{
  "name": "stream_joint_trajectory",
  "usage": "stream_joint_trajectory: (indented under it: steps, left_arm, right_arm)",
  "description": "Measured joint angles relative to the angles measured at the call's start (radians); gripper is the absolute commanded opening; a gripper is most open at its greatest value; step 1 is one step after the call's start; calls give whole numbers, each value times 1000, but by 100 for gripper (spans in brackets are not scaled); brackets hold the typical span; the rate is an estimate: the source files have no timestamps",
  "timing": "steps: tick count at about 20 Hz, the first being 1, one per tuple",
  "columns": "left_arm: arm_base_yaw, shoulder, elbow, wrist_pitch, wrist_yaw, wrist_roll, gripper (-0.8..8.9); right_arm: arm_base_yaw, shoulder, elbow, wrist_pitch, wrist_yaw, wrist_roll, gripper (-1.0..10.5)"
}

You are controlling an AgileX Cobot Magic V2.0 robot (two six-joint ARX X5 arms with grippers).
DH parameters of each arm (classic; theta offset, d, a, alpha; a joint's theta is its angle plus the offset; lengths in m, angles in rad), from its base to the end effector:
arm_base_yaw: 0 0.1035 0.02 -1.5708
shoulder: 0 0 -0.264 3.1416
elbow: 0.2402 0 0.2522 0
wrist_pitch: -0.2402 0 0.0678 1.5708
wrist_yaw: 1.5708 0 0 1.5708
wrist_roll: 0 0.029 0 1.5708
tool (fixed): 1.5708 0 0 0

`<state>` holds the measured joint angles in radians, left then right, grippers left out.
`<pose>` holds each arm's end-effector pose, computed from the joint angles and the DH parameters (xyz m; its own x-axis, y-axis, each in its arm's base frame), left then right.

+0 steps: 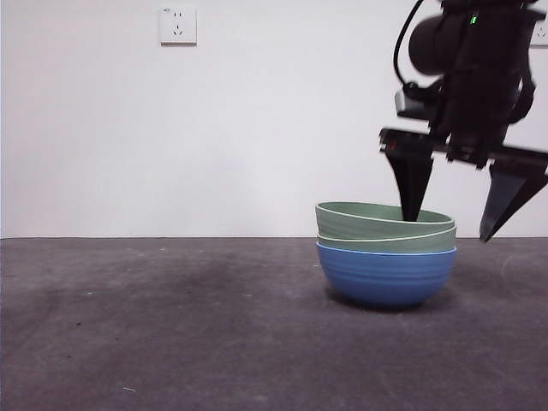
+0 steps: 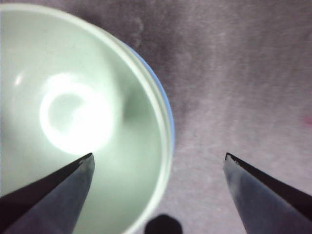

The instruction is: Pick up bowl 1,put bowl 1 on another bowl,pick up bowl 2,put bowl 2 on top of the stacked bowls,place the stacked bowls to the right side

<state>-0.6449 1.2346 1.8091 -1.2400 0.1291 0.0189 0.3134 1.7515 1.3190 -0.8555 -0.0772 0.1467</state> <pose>0.1431 -0.1123 0.4766 0.5460 -0.5718 -0.6123 0.6863 0.7245 -0.0646 0.3246 0.1076 0.2221 0.2409 0.1591 -0.9574 -0.1908 0.9750 0.1140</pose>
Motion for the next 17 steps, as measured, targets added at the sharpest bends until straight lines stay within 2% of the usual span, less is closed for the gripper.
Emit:
stream_joint_trajectory:
  steps: [2,4,7,8,10,14,17]
  left_arm:
    - [0,2,0,-8,0,0,323]
    - [0,2,0,-8,0,0,323]
    - [0,2,0,-8,0,0,323]
    - [0,2,0,-8,0,0,323]
    - [0,2,0,-8,0,0,323]
    - [0,2,0,-8,0,0,323]
    - [0,2,0,-8,0,0,323]
  right_arm:
    - [-2,43,0,16,-48,7,436]
    - [-2,64,0,23,-53,12,419]
    - [-4,67,0,32,-53,14,191]
    - [-8,67,0,33,-54,14,152]
    - [-16,67,0,34,-57,14,151]
    - [-30,64,6,41,-90,21,-8]
    - [-30,59,12,44,-94,22,-9]
